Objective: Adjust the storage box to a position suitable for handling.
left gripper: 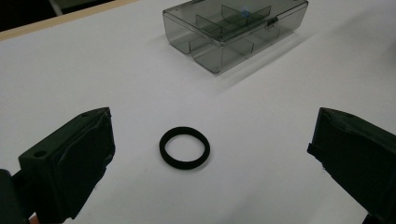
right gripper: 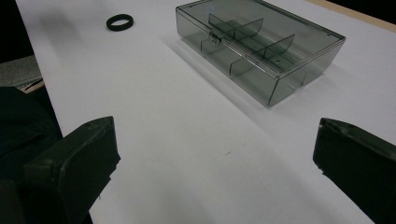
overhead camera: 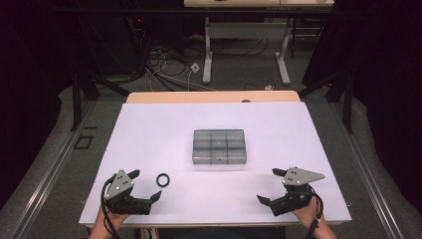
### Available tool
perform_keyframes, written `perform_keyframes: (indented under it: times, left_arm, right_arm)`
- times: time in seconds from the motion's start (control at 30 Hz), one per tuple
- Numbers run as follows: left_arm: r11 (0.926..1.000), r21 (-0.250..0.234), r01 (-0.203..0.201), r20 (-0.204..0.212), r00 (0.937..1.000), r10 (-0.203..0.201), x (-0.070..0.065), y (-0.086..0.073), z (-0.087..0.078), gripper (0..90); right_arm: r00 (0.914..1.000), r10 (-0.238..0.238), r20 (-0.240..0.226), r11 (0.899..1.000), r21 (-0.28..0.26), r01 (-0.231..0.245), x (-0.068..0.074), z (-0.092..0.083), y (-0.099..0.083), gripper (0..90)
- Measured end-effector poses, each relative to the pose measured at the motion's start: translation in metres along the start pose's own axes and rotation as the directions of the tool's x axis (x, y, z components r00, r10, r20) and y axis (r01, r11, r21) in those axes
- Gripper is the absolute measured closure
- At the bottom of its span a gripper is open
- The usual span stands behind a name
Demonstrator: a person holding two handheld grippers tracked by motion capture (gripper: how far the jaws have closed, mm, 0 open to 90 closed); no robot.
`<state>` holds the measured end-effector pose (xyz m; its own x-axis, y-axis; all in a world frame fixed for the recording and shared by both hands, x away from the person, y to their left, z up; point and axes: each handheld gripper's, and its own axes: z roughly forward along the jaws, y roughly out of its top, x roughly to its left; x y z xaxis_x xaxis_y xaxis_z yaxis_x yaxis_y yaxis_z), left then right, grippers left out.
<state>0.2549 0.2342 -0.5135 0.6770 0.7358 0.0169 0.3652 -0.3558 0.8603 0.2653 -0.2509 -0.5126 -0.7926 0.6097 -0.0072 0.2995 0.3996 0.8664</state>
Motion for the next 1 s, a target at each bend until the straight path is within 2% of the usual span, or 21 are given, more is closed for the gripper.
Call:
perform_keyframes:
  times: [0.47,0.5,0.57,0.8,1.0]
  left_arm:
    - [1.0000,0.003,-0.004,-0.001,1.0000,0.004,0.000,0.000,0.002,0.0]
    - [1.0000,0.004,-0.006,-0.001,1.0000,0.006,0.000,0.000,0.002,0.0]
    - [0.9999,0.007,-0.008,0.000,1.0000,0.008,0.000,0.001,0.003,0.0]
    - [1.0000,0.002,-0.007,-0.001,1.0000,0.008,0.000,0.001,0.002,0.0]
    - [1.0000,0.000,-0.006,0.000,1.0000,0.006,0.000,0.001,0.004,0.0]
  right_arm:
    - [1.0000,0.006,0.002,1.000,0.027,-0.006,0.000,0.004,0.002,0.0]
    - [0.9997,0.023,0.010,0.999,0.025,-0.023,0.001,0.005,0.003,0.0]
    - [0.9997,0.022,0.011,1.000,0.017,-0.022,0.001,0.007,0.004,0.0]
    - [0.9986,0.052,0.011,0.998,0.038,-0.053,0.001,0.009,0.008,0.0]
    - [0.9990,0.039,0.023,0.999,0.037,-0.040,-0.002,0.014,0.016,0.0]
